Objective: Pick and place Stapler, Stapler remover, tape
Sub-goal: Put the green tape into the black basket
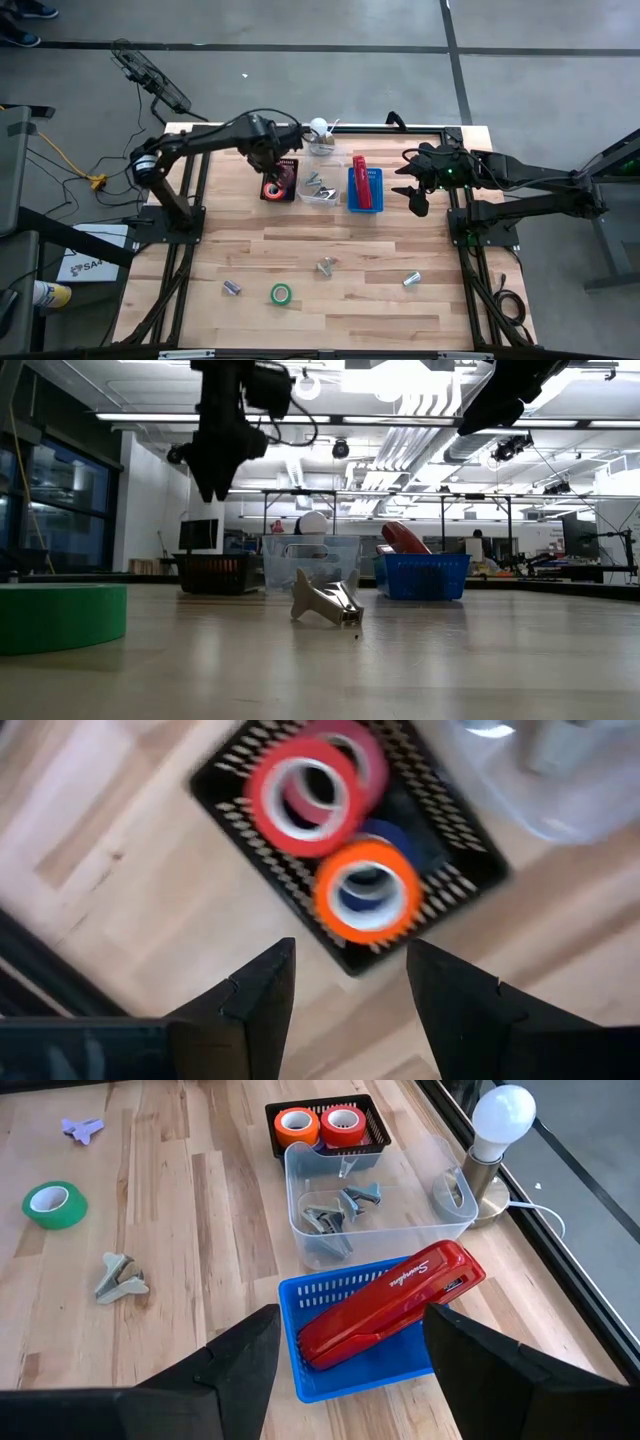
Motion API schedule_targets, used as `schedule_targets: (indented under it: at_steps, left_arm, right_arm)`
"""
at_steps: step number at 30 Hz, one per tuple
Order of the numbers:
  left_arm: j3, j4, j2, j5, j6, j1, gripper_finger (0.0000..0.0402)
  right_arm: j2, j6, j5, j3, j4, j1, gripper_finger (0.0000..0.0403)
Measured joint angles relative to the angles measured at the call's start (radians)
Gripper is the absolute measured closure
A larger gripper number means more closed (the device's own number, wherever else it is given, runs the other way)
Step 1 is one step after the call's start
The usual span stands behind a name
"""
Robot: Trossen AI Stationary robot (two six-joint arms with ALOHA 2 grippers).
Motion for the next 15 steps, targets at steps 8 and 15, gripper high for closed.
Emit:
schedule_targets:
  at_steps: [8,15]
  left_arm:
    - [0.0,-0.026,-0.024,0.007,-0.121,-0.157,0.0214]
    - [0.0,-0.043,-0.024,0.015,-0.262,-0.316,0.0214]
  right_arm:
    - [0.0,0.0,0.0,0.0,0.0,0.0,0.0165]
    - [0.0,0.015,0.0,0.0,0.0,0.0,0.0165]
